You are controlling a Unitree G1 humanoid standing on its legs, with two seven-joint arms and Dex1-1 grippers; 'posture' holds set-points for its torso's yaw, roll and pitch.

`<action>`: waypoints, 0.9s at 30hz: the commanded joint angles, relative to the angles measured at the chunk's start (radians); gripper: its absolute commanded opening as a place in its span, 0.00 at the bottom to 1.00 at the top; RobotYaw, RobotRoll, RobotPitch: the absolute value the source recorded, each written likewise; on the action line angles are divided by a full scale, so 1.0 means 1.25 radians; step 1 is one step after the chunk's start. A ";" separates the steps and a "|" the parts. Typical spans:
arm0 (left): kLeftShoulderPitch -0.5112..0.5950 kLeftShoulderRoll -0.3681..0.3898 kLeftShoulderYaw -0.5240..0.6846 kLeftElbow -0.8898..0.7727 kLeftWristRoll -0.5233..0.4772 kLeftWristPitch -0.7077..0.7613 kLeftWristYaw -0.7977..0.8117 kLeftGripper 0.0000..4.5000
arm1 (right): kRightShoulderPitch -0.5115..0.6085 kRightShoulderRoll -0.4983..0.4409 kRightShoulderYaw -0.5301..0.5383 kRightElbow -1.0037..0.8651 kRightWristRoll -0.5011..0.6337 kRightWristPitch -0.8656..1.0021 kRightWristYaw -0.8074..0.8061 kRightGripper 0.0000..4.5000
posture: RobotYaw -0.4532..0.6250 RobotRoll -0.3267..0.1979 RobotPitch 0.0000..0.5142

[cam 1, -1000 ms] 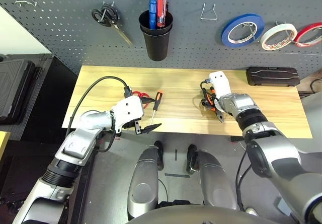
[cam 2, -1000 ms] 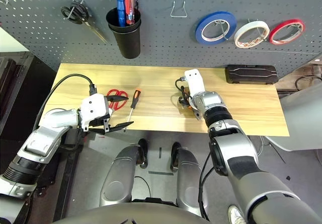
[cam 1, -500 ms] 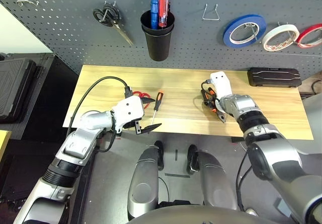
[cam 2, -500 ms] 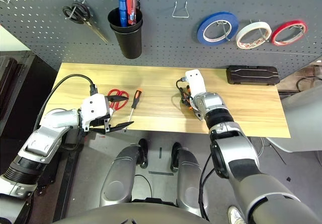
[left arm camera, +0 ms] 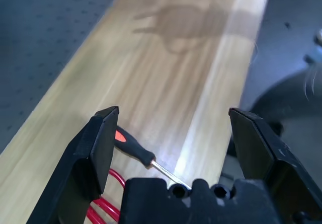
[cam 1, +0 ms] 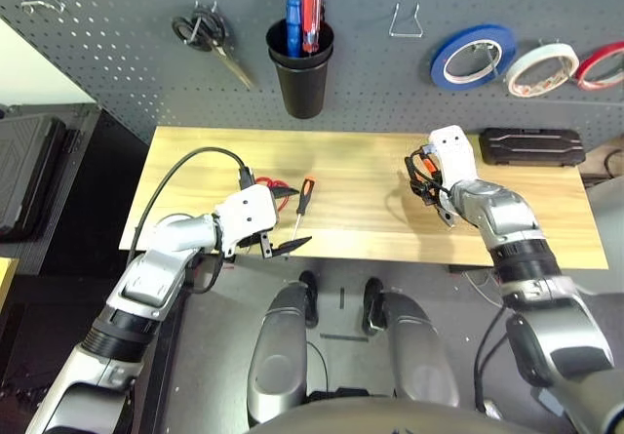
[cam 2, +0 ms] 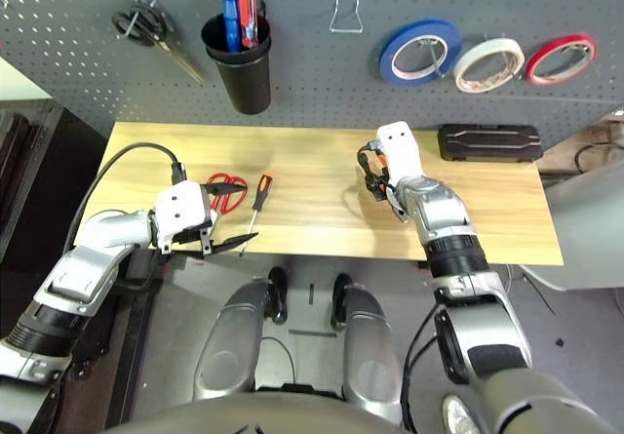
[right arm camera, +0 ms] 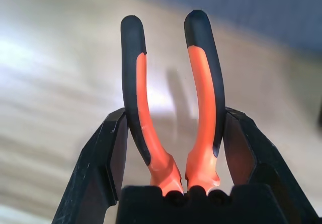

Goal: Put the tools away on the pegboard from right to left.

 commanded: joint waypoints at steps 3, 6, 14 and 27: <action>0.027 -0.054 0.074 -0.103 -0.151 0.075 0.027 1.00 | 0.087 -0.026 -0.032 -0.139 0.038 -0.156 0.064 0.68 | 0.57 0.62 0.53; 0.035 -0.080 0.109 -0.142 -0.204 0.083 0.039 1.00 | 0.120 -0.049 -0.031 -0.177 0.044 -0.229 0.098 0.68 | 0.57 0.62 0.53; 0.024 -0.093 0.133 -0.202 -0.267 0.119 0.060 1.00 | 0.182 -0.050 -0.041 -0.221 0.027 -0.473 0.091 0.68 | 0.56 0.62 0.51; 0.003 -0.104 0.157 -0.222 -0.294 0.124 0.106 1.00 | 0.098 0.031 -0.056 -0.321 0.041 -0.494 -0.030 0.68 | 0.55 0.62 0.51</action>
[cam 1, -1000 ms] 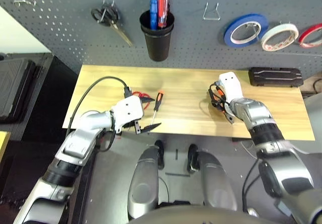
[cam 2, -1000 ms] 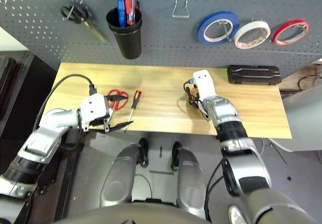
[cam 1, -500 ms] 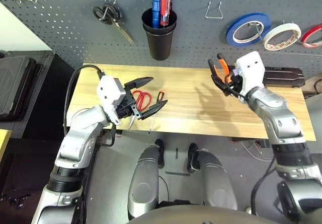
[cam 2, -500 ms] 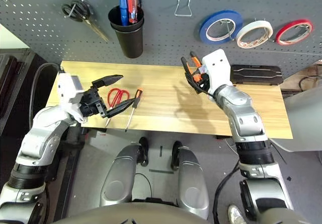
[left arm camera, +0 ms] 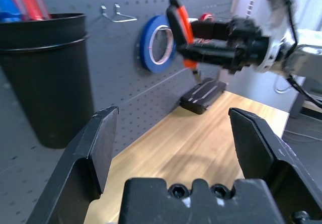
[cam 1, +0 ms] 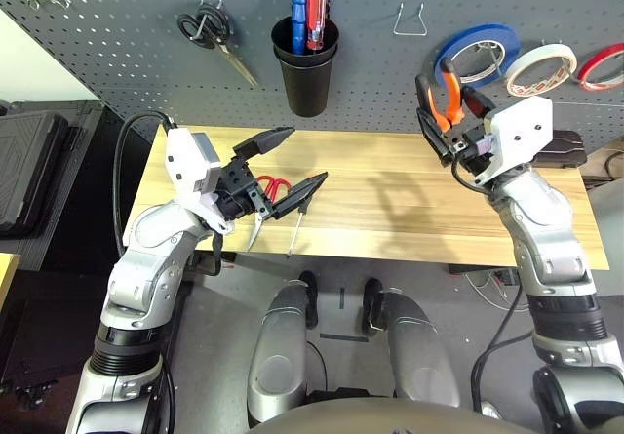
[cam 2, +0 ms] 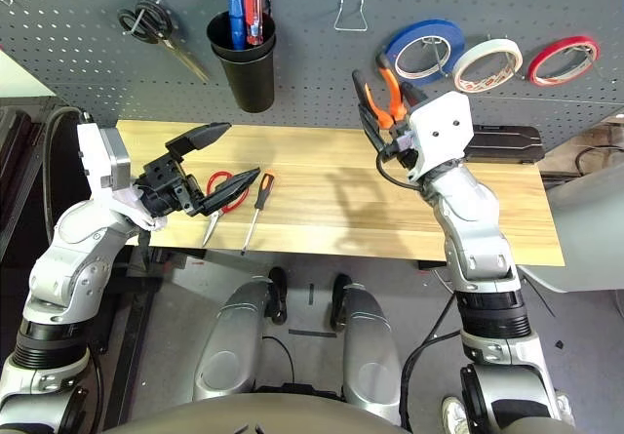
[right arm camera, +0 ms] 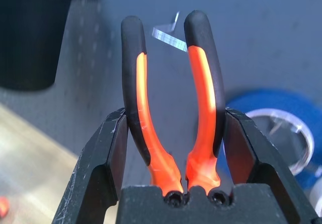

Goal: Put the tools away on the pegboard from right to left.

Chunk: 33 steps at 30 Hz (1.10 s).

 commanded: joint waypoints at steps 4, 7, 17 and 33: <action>0.007 -0.008 0.004 -0.006 -0.013 0.000 0.006 1.00 | -0.115 0.031 -0.018 -0.060 0.013 0.048 -0.058 0.68 | 0.55 0.62 0.51; 0.003 -0.011 0.005 -0.006 -0.015 0.003 0.008 1.00 | -0.172 0.036 -0.021 -0.051 0.016 0.062 -0.072 0.68 | 0.55 0.62 0.51; -0.008 -0.016 -0.005 0.004 -0.001 -0.001 0.012 1.00 | -0.345 0.099 -0.026 0.087 0.027 -0.002 -0.113 0.68 | 0.56 0.62 0.50; -0.009 -0.013 -0.008 -0.009 0.012 0.001 0.022 1.00 | -0.480 0.157 -0.042 0.385 0.037 -0.197 -0.134 0.68 | 0.60 0.62 0.51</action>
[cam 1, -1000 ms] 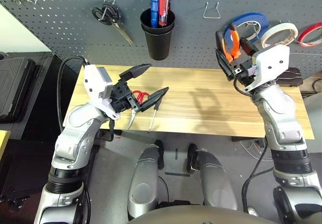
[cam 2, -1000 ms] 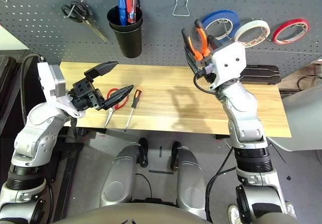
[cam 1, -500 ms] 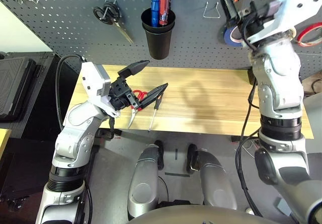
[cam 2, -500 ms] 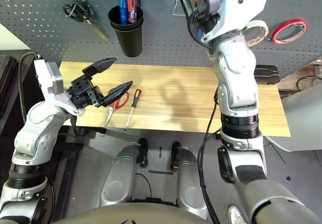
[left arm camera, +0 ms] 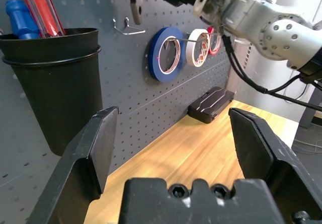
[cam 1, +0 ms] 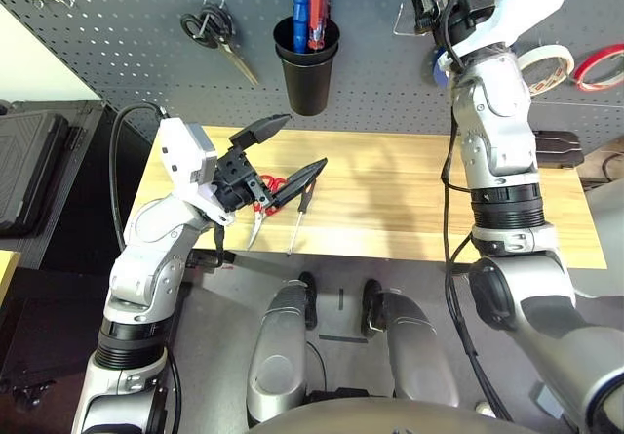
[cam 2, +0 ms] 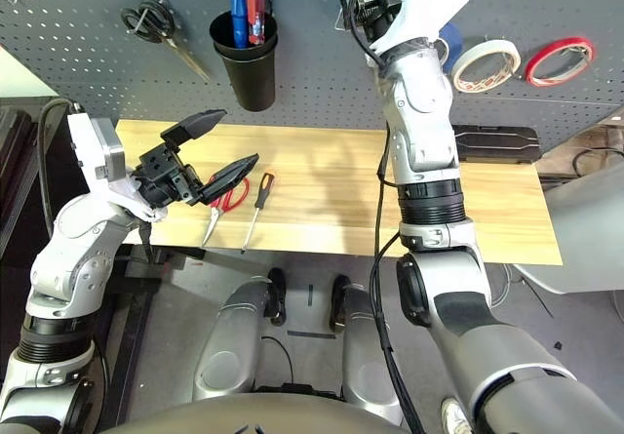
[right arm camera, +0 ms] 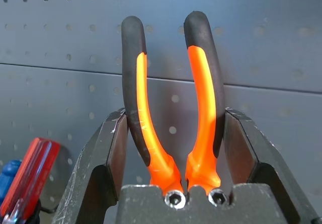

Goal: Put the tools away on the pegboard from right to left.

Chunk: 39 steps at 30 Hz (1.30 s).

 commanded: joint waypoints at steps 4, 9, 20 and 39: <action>0.014 0.008 -0.007 -0.017 0.005 0.003 0.002 1.00 | -0.026 0.021 -0.009 0.047 0.012 -0.069 -0.003 0.68 | 0.61 0.62 0.51; 0.014 0.010 -0.009 -0.022 0.006 0.006 0.005 1.00 | -0.035 0.037 -0.010 0.112 0.003 -0.106 -0.018 0.68 | 0.62 0.62 0.51; 0.020 0.015 -0.013 -0.022 0.010 0.006 0.005 1.00 | 0.008 0.031 0.011 0.130 -0.017 -0.187 0.003 0.99 | 0.62 0.62 0.53; 0.051 0.031 -0.013 -0.012 0.011 0.012 0.002 1.00 | 0.423 -0.157 0.105 -0.408 0.047 0.191 0.202 0.99 | 0.59 0.62 0.57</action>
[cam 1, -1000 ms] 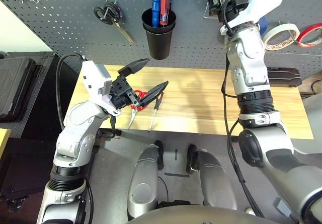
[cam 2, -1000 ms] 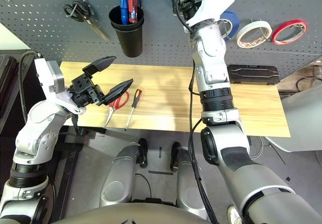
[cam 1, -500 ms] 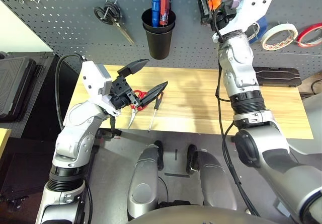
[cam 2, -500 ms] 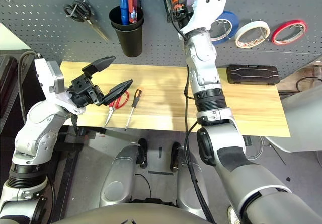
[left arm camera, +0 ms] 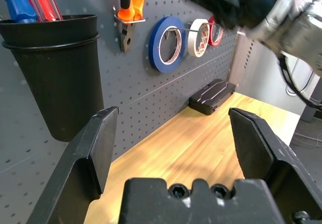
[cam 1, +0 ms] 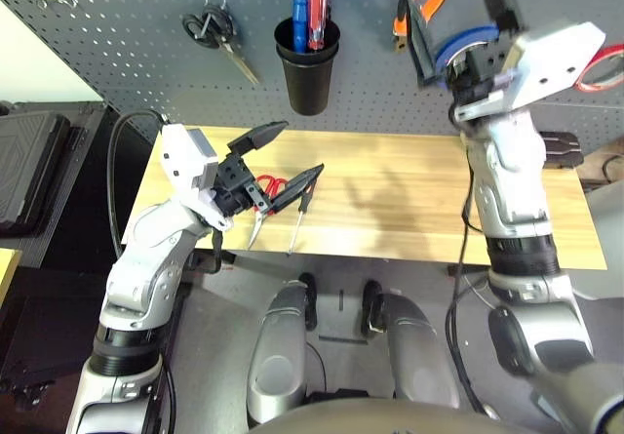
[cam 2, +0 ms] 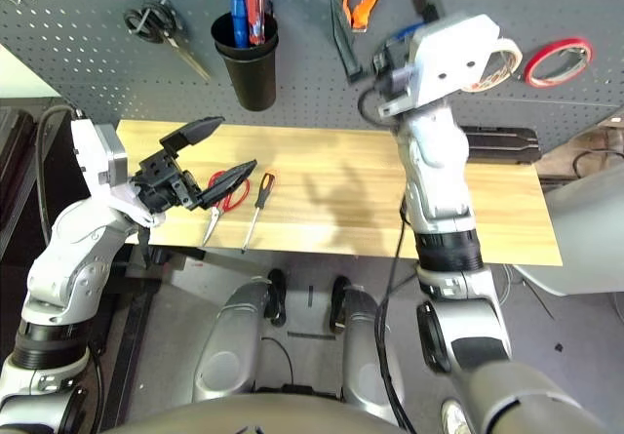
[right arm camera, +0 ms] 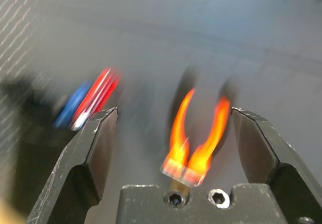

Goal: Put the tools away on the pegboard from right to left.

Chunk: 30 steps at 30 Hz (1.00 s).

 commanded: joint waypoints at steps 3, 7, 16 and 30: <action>0.033 0.021 -0.012 -0.006 0.016 0.036 0.006 1.00 | 0.085 -0.082 0.046 -0.058 0.034 0.214 0.098 0.99 | 0.59 0.62 0.58; 0.046 0.026 -0.016 -0.006 0.025 0.087 0.037 1.00 | 0.138 -0.142 0.050 -0.015 0.074 0.341 0.179 0.99 | 0.59 0.62 0.59; 0.086 0.015 -0.044 0.008 0.100 0.147 0.126 1.00 | 0.239 -0.229 0.074 0.010 0.082 0.378 0.323 0.99 | 0.59 0.62 0.61; 0.065 -0.085 -0.133 0.080 0.227 0.201 0.257 1.00 | 0.321 -0.287 0.094 0.083 0.033 0.261 0.430 0.99 | 0.59 0.62 0.65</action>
